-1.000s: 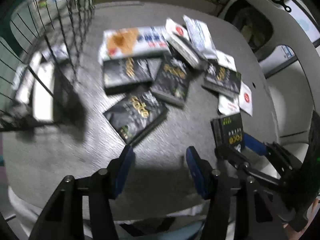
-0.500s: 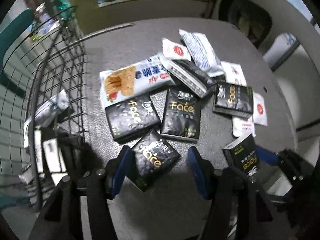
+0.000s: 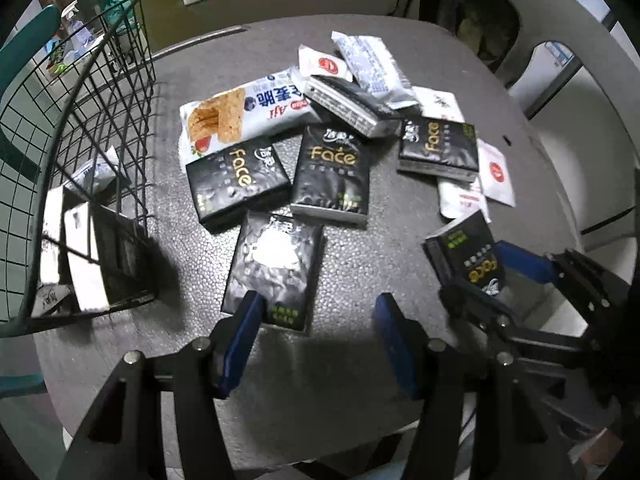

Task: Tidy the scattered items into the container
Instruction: 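Hold the pack in the right gripper while the left grasps another black Face pack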

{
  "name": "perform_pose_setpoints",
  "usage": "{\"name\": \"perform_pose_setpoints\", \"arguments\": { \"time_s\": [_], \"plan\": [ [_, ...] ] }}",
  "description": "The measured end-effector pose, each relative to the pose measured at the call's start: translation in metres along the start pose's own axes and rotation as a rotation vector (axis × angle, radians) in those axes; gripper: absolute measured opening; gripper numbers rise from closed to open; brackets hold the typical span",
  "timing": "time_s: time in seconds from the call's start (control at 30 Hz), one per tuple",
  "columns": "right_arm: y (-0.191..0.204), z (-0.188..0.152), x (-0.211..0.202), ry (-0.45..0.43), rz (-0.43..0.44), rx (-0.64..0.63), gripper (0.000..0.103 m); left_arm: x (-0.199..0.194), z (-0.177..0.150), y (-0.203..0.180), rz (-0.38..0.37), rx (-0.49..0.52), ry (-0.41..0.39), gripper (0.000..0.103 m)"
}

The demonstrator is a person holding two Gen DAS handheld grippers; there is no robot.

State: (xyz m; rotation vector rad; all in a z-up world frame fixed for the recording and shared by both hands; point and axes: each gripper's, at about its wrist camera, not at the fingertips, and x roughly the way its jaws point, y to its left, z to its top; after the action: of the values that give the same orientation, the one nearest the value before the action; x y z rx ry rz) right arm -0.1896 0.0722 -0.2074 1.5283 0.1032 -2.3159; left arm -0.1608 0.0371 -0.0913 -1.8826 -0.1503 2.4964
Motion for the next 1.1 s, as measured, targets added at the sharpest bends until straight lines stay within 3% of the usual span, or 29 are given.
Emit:
{"name": "perform_pose_setpoints", "arguments": {
  "time_s": [0.17,0.33,0.6,0.73,0.8,1.1],
  "plan": [
    [0.001,0.005,0.004,-0.008,-0.009,-0.017,0.057,0.005,0.012,0.011,0.043,-0.036,-0.008,0.064],
    [0.004,0.006,0.008,-0.013,-0.028,-0.035,0.057,0.020,0.024,0.006,0.074,-0.008,0.013,0.064],
    [0.008,0.005,0.011,-0.004,-0.076,-0.073,0.057,0.032,0.021,0.005,0.069,-0.007,0.043,0.064],
    [0.009,0.004,0.009,-0.001,-0.108,-0.085,0.047,0.030,0.011,0.007,0.070,-0.004,0.046,0.061],
    [0.008,0.004,0.008,0.005,-0.098,-0.081,0.047,0.030,0.012,0.009,0.069,-0.005,0.045,0.052],
    [0.008,0.004,-0.005,-0.003,-0.079,-0.075,0.047,0.010,0.006,0.006,0.057,-0.003,0.017,0.052]
  ]
}}
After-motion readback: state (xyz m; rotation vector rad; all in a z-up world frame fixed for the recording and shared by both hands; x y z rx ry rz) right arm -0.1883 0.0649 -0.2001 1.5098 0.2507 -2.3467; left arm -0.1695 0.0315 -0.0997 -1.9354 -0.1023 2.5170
